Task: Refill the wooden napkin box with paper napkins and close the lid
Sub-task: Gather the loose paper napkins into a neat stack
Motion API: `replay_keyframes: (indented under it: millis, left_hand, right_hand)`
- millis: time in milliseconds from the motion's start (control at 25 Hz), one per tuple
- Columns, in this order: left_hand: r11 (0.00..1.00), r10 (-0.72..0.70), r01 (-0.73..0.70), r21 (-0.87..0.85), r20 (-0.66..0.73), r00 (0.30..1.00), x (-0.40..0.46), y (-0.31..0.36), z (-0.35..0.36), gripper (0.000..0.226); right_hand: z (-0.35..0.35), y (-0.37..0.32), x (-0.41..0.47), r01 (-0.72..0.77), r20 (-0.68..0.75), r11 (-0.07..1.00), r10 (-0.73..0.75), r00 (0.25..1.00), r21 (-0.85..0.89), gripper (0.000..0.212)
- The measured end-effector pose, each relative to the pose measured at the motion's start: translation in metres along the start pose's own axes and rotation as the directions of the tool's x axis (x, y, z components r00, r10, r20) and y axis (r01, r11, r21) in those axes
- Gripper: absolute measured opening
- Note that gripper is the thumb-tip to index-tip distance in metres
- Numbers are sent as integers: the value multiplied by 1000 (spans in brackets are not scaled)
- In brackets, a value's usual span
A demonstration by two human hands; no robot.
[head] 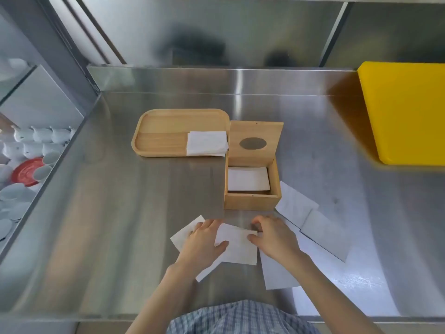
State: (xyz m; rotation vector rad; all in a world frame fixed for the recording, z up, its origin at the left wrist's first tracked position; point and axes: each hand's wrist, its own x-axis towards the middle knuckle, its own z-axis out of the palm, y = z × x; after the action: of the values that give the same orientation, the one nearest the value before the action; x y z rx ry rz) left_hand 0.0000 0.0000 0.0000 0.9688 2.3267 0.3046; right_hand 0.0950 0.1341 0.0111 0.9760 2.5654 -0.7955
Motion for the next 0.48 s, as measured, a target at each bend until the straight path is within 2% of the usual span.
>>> replay_keyframes:
  millis: [200, 360, 480]
  left_hand:
    - [1000, 6, -5, 30, -38, 999, 2, -1, 4, 52]
    - [1000, 9, -8, 27, -56, 998, 1, -1, 2, 52]
    - [994, 87, -93, -49, -103, 991, -6, 6, -7, 56]
  right_hand:
    - [6, -4, 3, 8, -36, 996, -11, 999, -83, 28]
    - [2, -7, 0, 37, -79, 996, -30, 996, 84, 23]
    - [-10, -15, -8, 137, -84, 966, -121, 989, 219, 19]
